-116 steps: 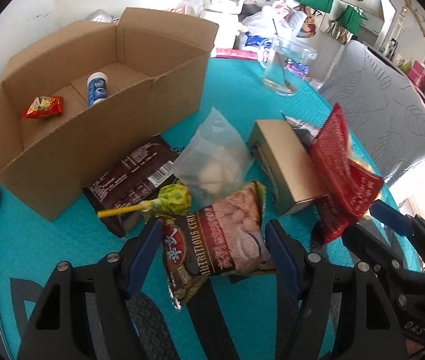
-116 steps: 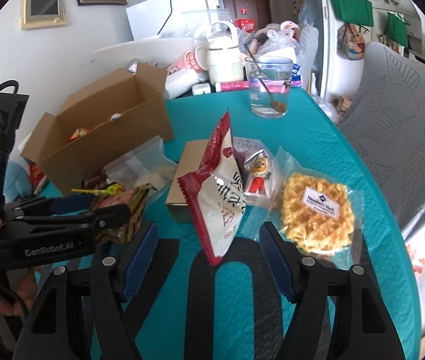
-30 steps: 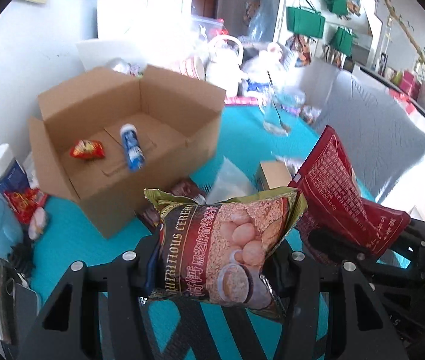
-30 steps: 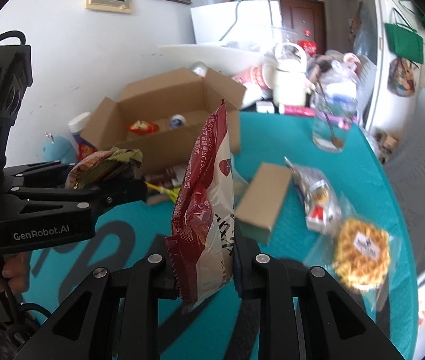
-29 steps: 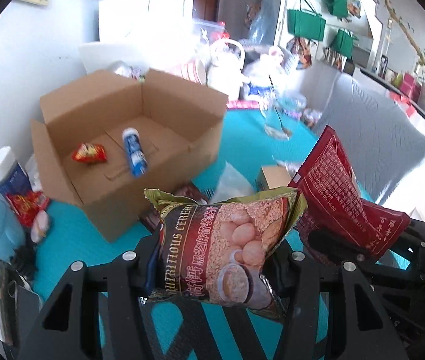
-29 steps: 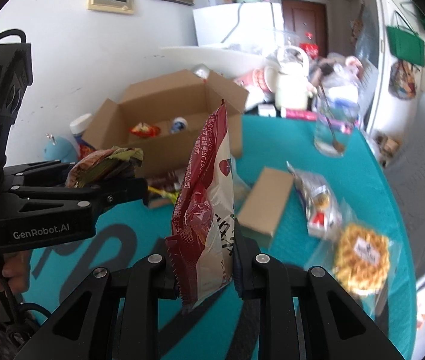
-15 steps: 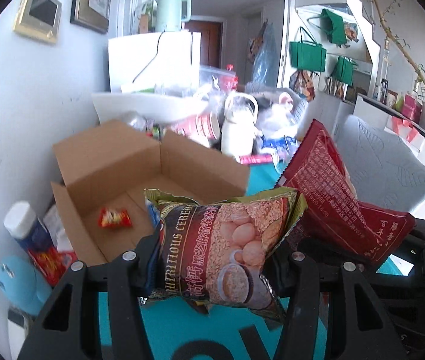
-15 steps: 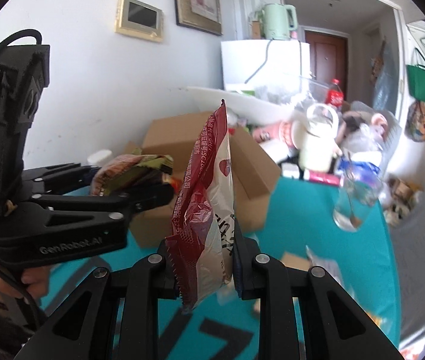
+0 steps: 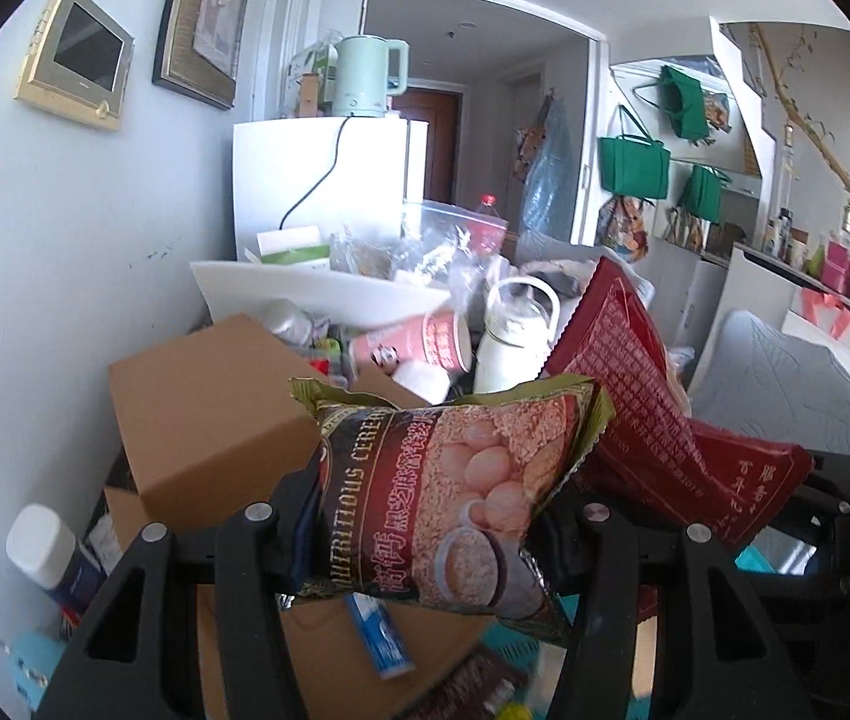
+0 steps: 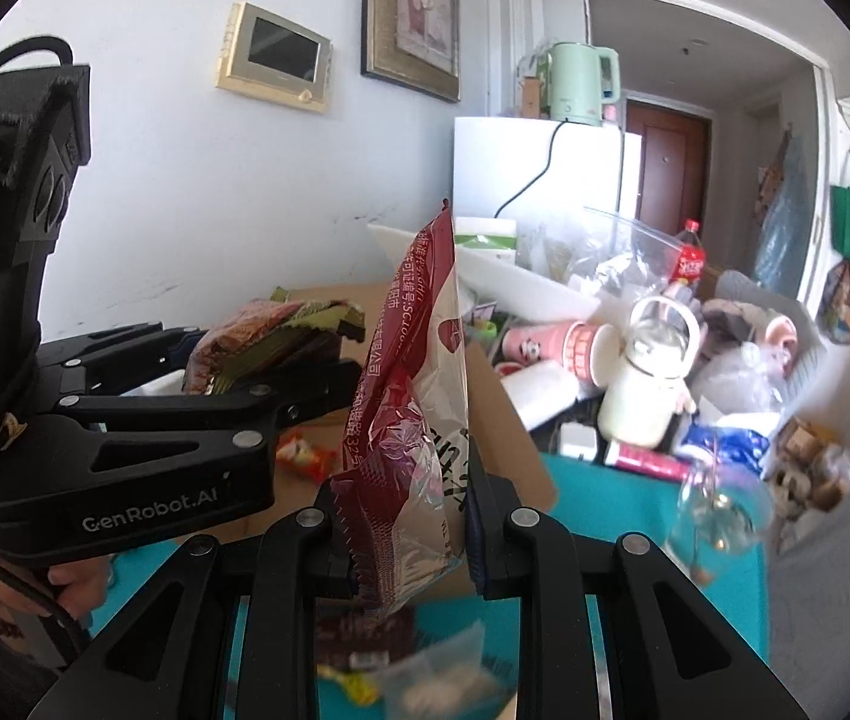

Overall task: Organize snacks
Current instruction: 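Lift the cereal bag and red snack bag and carry them over the box, then open both grippers to drop the two bags into the box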

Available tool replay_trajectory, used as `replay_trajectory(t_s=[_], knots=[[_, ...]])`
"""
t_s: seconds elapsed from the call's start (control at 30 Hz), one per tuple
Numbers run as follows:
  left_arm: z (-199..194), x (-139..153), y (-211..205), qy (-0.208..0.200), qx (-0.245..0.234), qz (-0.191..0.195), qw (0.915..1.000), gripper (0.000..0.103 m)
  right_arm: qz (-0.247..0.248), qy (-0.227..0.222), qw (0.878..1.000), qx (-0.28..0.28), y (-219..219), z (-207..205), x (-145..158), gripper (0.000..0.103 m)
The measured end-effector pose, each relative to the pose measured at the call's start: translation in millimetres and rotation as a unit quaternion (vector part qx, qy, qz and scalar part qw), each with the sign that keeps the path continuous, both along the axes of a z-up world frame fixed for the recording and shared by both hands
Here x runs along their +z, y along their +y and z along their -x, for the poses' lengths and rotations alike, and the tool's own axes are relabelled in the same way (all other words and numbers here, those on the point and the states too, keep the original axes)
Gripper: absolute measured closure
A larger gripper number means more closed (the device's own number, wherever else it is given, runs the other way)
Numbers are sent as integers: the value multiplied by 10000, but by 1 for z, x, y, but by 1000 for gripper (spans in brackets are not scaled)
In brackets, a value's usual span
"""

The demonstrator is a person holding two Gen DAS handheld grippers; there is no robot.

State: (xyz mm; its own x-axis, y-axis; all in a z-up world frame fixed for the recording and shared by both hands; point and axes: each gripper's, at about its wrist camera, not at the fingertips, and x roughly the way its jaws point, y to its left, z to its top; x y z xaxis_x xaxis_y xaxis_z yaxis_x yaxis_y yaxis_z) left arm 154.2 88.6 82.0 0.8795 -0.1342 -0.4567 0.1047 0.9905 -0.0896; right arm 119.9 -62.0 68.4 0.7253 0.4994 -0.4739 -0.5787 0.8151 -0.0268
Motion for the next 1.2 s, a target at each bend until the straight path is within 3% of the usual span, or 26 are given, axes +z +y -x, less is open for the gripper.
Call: replay_trajectory(t_s=[0.17, 0.33, 0.57, 0.97, 1.2], knots=[[-33, 2, 15, -133, 219, 40, 9997, 49, -25, -37, 9999, 145, 14, -30, 5, 79], [-56, -7, 34, 1, 563, 28, 9984, 49, 78, -43, 9997, 246, 33, -59, 6, 79], [-84, -38, 50, 495, 882, 61, 9948, 49, 82, 523, 9971, 553, 53, -99, -31, 79], [-120, -90, 54, 1609, 972, 117, 9821, 48, 507, 1040, 9931, 185, 55, -128, -66, 78], [-128, -105, 48, 1932, 1045, -49, 9756, 48, 650, 1292, 9894, 102, 56, -138, -83, 78]])
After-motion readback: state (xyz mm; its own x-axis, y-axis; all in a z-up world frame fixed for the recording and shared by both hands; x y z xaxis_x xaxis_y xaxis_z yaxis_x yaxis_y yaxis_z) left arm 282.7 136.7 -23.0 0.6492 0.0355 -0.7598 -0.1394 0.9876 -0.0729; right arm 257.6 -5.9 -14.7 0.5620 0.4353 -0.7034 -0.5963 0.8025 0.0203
